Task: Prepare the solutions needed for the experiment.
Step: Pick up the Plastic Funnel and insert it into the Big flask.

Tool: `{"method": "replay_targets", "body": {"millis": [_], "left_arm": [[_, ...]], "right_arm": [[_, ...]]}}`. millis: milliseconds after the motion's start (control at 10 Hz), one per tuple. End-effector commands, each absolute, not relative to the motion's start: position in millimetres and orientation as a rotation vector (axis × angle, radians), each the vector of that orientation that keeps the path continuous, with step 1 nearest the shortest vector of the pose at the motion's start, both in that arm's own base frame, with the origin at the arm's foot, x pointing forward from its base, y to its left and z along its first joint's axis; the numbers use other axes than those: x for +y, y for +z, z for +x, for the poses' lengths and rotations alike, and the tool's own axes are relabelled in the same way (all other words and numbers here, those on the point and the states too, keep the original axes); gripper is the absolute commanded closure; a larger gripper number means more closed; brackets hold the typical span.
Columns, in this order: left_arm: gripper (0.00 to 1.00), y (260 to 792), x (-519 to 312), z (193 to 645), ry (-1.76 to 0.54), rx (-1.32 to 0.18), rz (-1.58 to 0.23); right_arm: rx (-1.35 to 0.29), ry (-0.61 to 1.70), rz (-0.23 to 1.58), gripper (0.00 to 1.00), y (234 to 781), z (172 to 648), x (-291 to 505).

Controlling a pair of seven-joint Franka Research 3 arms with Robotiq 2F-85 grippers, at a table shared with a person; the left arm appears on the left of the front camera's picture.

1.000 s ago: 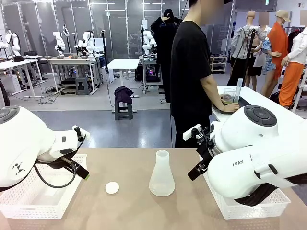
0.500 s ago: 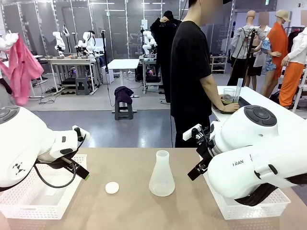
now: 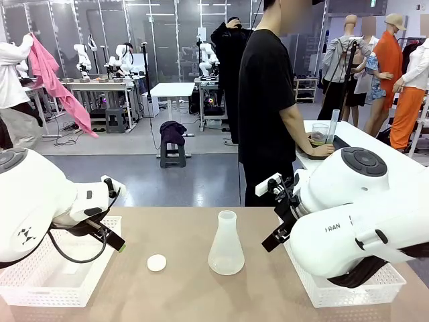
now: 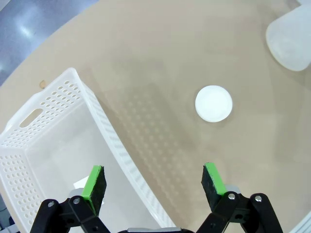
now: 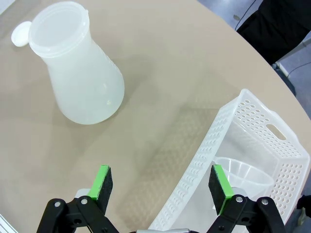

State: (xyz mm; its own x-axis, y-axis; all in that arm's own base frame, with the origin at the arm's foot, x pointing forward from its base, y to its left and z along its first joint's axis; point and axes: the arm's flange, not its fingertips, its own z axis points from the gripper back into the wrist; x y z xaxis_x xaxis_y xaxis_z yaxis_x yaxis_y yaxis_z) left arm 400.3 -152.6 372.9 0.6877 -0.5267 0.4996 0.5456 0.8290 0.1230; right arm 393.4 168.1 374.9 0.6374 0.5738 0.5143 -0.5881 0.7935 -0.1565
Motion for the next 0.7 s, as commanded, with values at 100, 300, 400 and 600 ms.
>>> {"method": "replay_targets", "body": {"millis": [100,300,400,600], "left_arm": [[0.0,409,-140,381,-0.585,-0.55,-0.15],[0.0,439,-130,370,-0.554,-0.526,-0.269],[0.0,453,-127,368,-0.517,-0.512,-0.349],[0.0,469,-124,368,-0.469,-0.431,-0.585]], "right_arm": [[-0.598,0.592,0.159,0.0,403,376,164],[-0.647,0.512,0.296,0.0,431,370,161],[-0.656,0.461,0.423,0.0,445,369,158],[-0.628,0.335,0.61,0.0,464,369,151]]}}
